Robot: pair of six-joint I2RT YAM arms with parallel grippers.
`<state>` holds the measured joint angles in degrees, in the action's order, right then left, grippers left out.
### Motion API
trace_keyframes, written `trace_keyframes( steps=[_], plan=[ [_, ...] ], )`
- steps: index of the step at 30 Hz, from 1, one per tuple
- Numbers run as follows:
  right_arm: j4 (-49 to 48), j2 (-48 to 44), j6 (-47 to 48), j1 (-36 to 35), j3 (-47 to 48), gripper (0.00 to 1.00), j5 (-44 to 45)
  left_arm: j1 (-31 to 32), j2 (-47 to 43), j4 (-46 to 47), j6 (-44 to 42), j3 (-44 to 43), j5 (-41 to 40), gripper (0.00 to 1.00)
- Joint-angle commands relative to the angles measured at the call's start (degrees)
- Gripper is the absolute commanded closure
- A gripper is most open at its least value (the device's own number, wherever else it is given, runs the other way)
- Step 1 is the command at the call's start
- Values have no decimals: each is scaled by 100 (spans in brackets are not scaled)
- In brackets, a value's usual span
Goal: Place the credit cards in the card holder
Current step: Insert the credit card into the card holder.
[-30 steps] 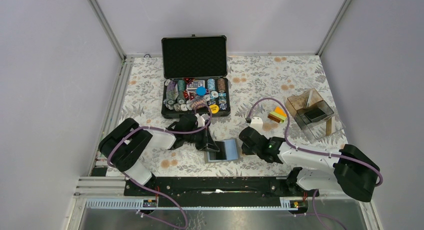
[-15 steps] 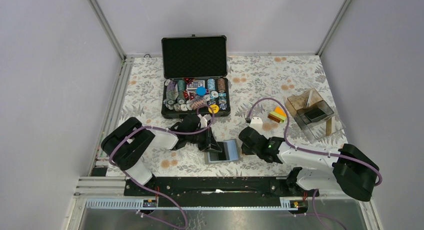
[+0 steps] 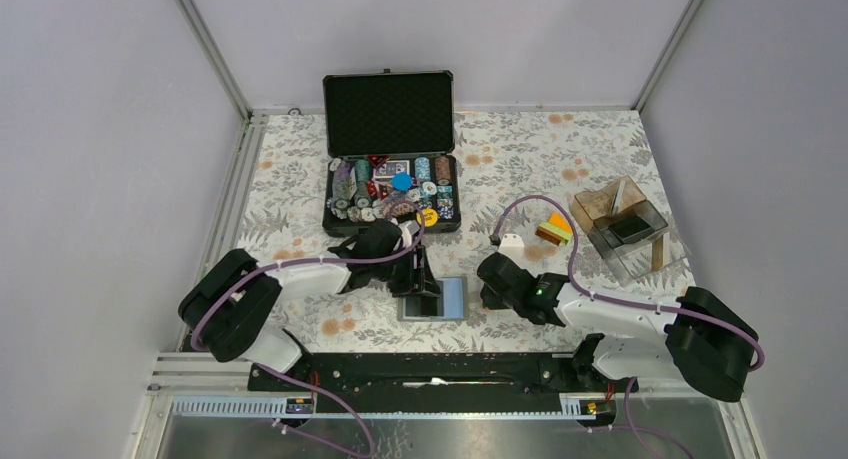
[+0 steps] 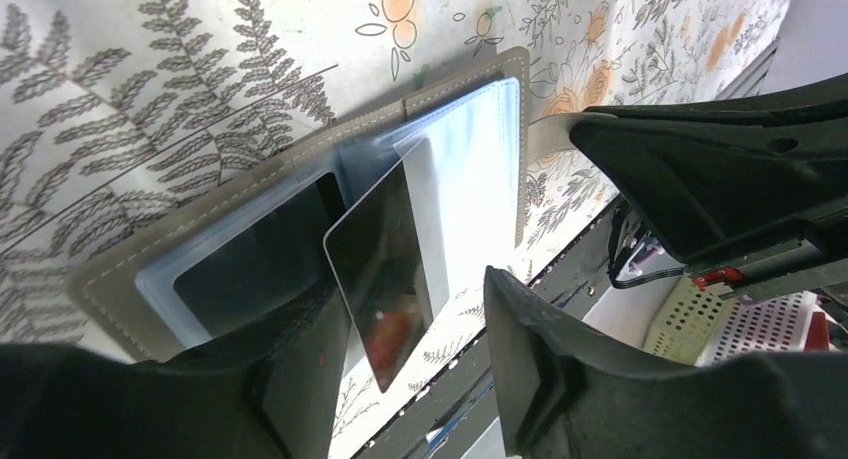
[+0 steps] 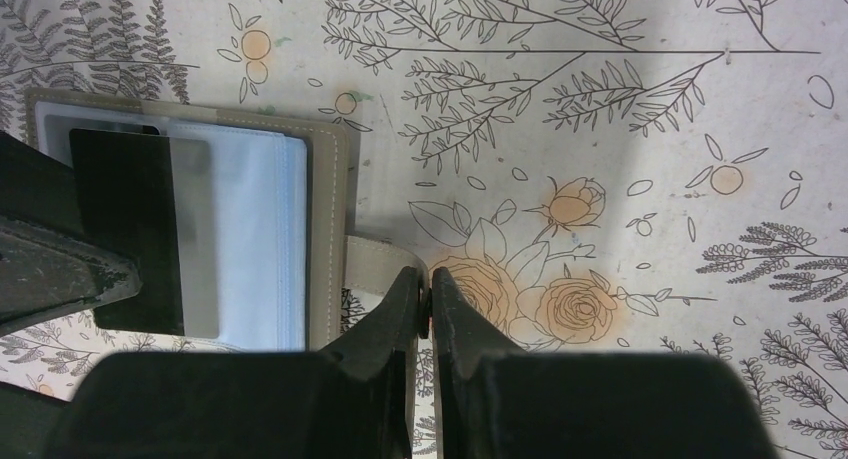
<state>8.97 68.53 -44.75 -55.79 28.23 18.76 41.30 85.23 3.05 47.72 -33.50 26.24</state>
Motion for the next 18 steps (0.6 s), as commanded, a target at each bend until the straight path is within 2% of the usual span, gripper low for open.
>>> trace_keyframes(
  steps=[1,8,18],
  plan=[
    [-58,-81,-51,16,8,100,70,19,-304,-835,-372,-213,-594,45],
    [-57,-56,-42,16,7,100,83,69,-639,-1529,-570,-400,-1057,40],
    [-56,-66,-43,16,-6,100,92,353,-545,-1128,-159,-235,-814,46]
  ],
)
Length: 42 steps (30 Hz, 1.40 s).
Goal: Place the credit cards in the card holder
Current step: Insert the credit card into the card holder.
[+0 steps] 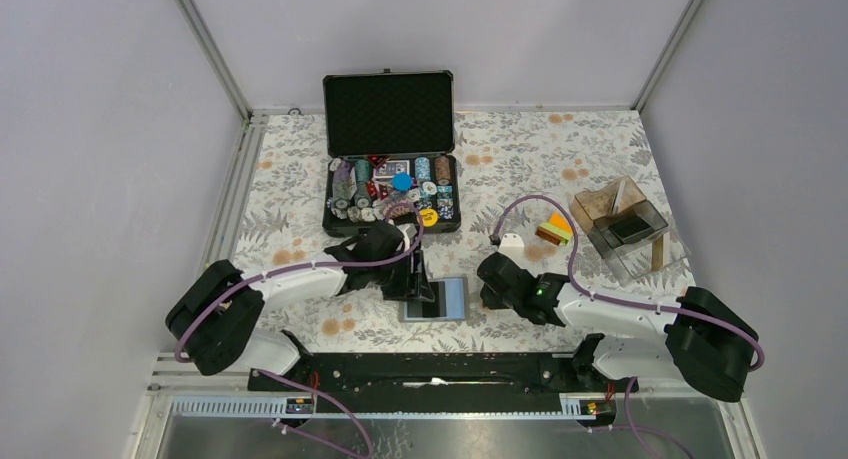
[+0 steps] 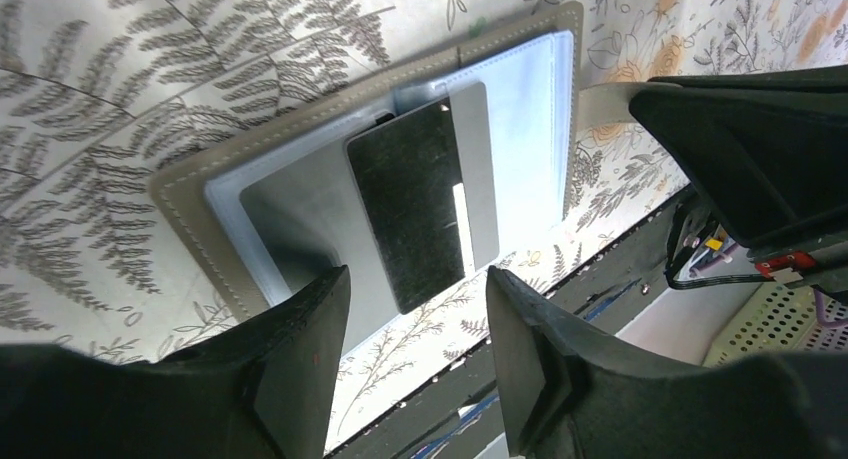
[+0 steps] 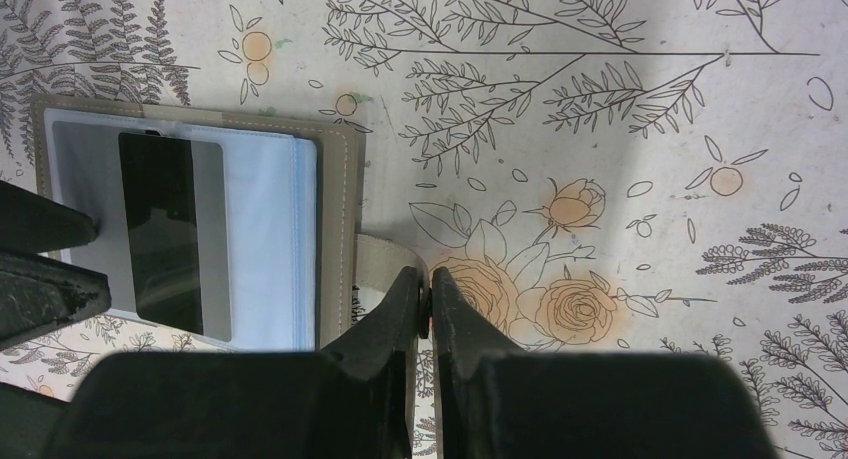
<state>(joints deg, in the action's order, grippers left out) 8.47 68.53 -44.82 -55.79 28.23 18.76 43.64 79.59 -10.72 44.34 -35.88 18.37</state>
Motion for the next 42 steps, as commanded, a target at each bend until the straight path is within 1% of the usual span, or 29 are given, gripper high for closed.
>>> trace_keyframes(
  steps=[1,7,15,18,25,32,42],
  plan=[
    [-13,-67,-42,16,-5,100,92,138,56,347,245,40,14,46],
    [-7,-107,-45,16,-36,100,79,305,259,793,537,85,151,49],
    [-8,-123,-70,13,-58,100,76,450,452,1045,704,9,114,51],
    [-5,-136,-73,16,-66,100,70,483,537,1324,782,33,114,51],
    [-35,-146,-71,16,-88,100,42,530,753,1520,760,-86,17,54],
    [-32,-156,-80,15,-87,100,40,637,722,1625,846,-230,64,55],
    [-69,-72,-71,13,-55,100,15,769,815,2165,1071,-239,182,55]
  ],
)
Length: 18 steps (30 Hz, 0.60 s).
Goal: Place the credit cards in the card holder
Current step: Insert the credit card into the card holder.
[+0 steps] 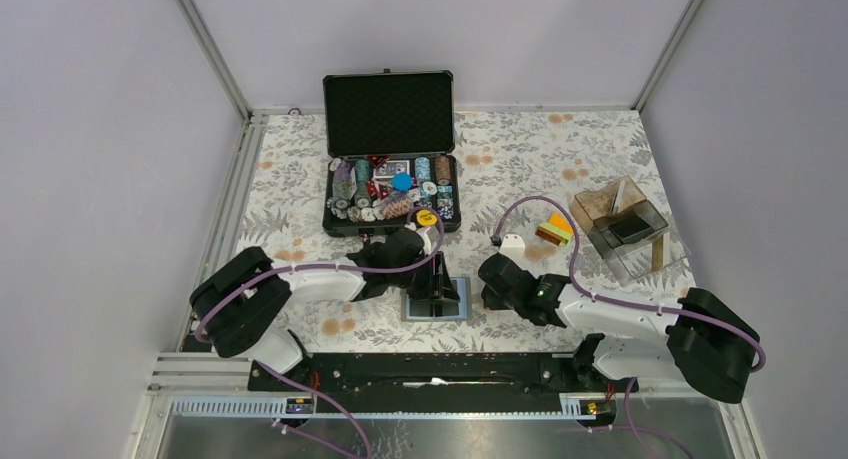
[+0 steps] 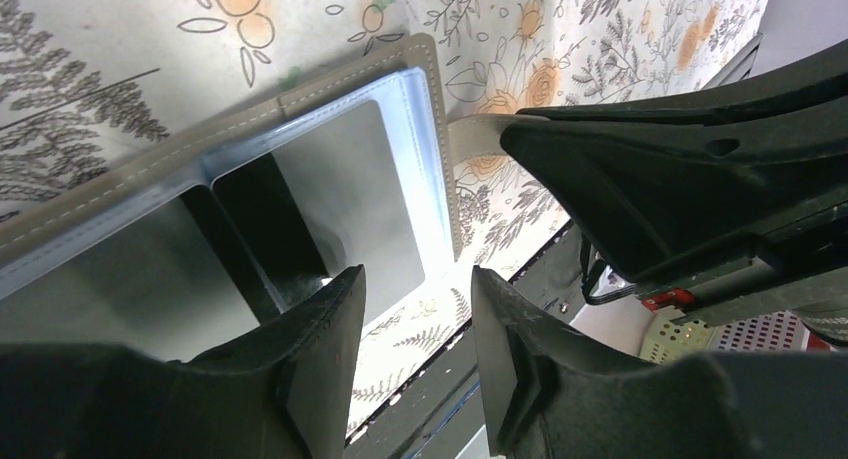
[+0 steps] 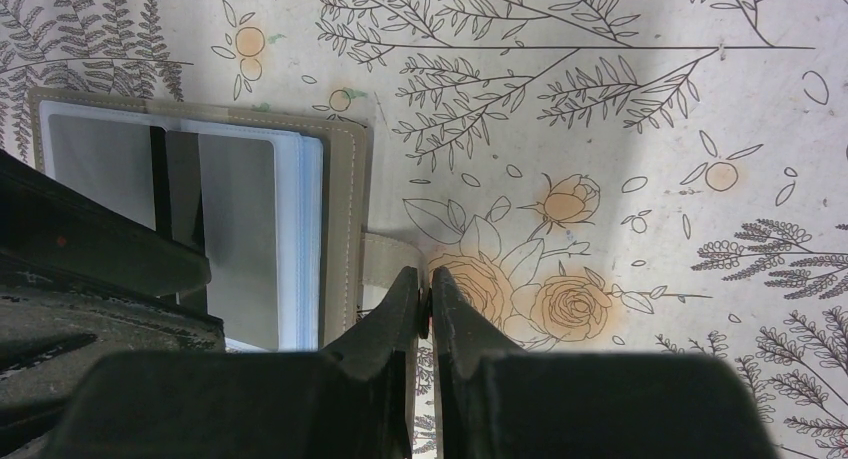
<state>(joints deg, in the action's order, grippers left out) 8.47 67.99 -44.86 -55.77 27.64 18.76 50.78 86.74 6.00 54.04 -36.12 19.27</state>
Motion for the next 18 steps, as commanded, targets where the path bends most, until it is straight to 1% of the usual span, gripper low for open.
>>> trace_keyframes(
  steps=[1,3,5,8,9,10,13,18],
  plan=[
    [-71,-22,-67,13,-3,100,13,58,101,490,94,-227,101,55],
    [-64,-41,-64,13,1,100,21,63,31,343,7,-261,3,55],
    [-46,-86,-67,13,-5,100,37,62,-135,-92,-181,-358,-305,54],
    [-40,-103,-67,13,-25,100,48,63,-343,-872,-397,-515,-905,50],
    [-40,-98,-67,13,-28,100,48,60,-382,-1105,-431,-534,-1018,46],
    [-42,-87,-67,13,-28,100,46,57,-389,-1192,-432,-537,-1078,45],
    [-44,-67,-76,15,-30,100,40,58,-341,-1204,-326,-471,-1079,37],
    [-45,-121,-87,13,-57,100,43,59,-188,-955,-126,-348,-995,34]
  ],
)
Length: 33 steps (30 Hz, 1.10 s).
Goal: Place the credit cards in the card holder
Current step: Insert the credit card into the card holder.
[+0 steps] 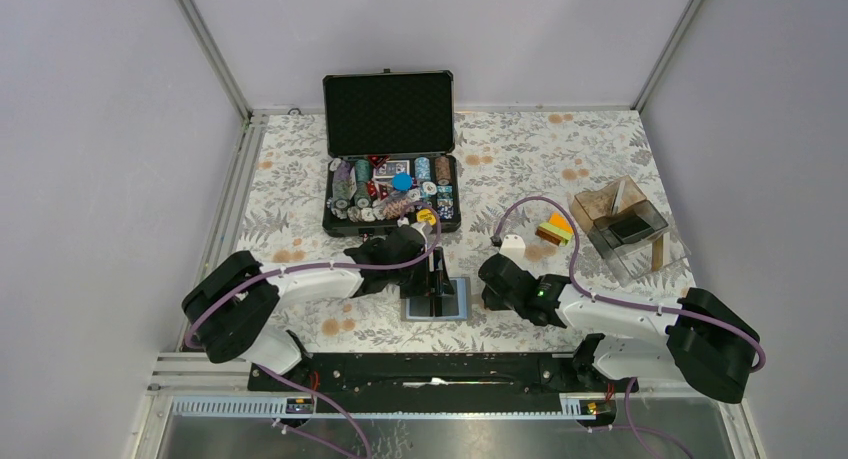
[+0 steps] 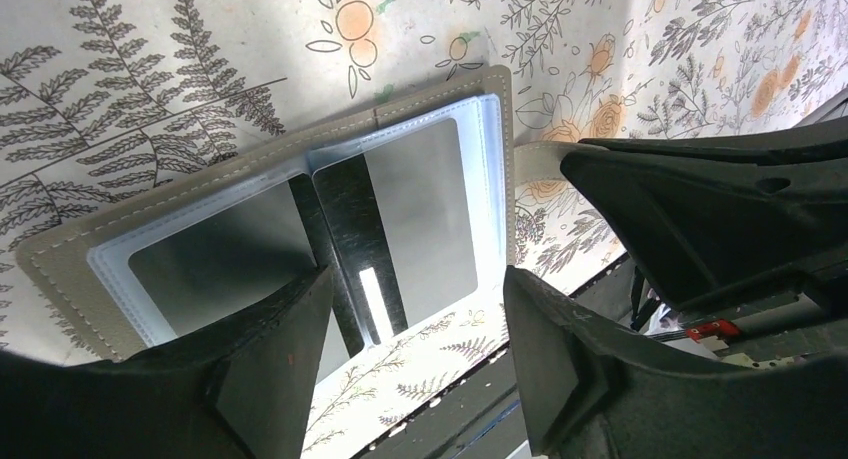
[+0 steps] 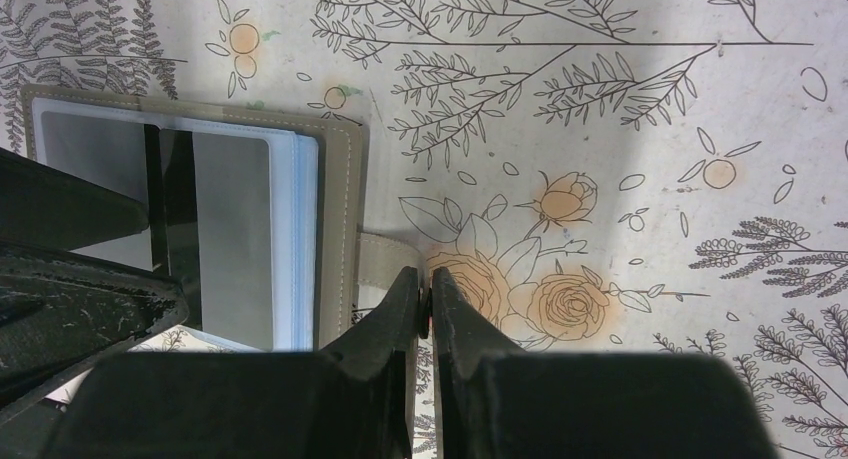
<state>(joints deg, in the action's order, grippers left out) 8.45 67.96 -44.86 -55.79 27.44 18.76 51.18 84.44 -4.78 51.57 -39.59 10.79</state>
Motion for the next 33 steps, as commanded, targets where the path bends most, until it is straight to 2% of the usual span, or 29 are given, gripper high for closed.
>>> trace_keyframes(
  steps=[1,21,33],
  plan=[
    [-37,-129,-85,16,-46,100,46,16,73,130,158,-6,-138,34],
    [-37,-142,-126,15,-82,100,39,134,231,1043,612,172,231,33],
    [26,-173,-115,15,-53,100,66,262,178,997,563,7,281,34]
  ],
)
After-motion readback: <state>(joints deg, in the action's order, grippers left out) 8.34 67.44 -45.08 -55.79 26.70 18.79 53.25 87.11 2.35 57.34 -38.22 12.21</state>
